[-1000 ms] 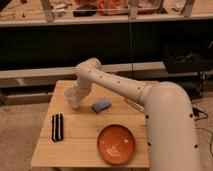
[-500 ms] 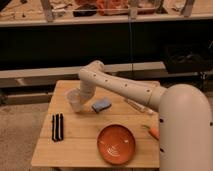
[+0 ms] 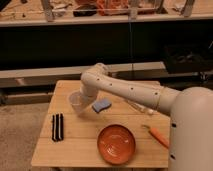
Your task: Place the ceramic cup in the ceramic bowl
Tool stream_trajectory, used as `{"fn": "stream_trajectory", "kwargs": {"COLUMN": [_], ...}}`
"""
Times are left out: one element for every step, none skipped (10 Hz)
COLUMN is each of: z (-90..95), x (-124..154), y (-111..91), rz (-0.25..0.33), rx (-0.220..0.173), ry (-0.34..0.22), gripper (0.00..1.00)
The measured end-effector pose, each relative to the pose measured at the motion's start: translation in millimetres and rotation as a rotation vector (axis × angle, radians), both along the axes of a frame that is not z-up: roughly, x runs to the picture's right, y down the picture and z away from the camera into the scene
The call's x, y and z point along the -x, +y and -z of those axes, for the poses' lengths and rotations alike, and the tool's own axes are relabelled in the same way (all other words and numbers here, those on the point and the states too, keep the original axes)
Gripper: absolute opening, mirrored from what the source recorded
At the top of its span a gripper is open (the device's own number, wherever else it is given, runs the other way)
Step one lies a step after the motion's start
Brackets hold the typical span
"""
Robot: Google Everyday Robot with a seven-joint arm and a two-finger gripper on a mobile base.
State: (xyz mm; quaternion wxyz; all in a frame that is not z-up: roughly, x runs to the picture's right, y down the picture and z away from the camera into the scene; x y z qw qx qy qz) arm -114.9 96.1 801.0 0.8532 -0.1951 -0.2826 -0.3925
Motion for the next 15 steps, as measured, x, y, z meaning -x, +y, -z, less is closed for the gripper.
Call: {"fn": "stream_trajectory", "kwargs": {"z": [5.0, 9.6, 13.4, 15.6, 19.2, 23.9, 27.5, 33.1, 35.7, 39.5, 45.5, 50.3, 54.3, 58.2, 63.4], "x": [-1, -1, -1, -3, -9, -18, -22, -25, -26, -29, -41, -50, -53, -53, -57], "y": [2, 4, 7, 7, 9, 12, 14, 17, 18, 20, 26, 29, 32, 35, 39], "rz": [-0.005, -0.008, -0.007, -0.012, -0.021, -0.032, -0.041, -0.052, -0.059, -0.069, -0.083, -0.094, -0.103, -0.111, -0.124], "rx": [0.0, 0.0, 0.0, 0.0, 0.001, 0.0, 0.0, 0.002, 0.006, 0.012, 0.018, 0.021, 0.025, 0.029, 0.035], "ry": [0.002, 0.003, 0.002, 0.004, 0.007, 0.011, 0.015, 0.017, 0.018, 0.018, 0.02, 0.021, 0.018, 0.018, 0.018], "gripper": [0.0, 0.0, 0.0, 0.0, 0.0, 0.0, 0.0, 0.0, 0.0, 0.0, 0.0, 0.0, 0.0, 0.0, 0.0]}}
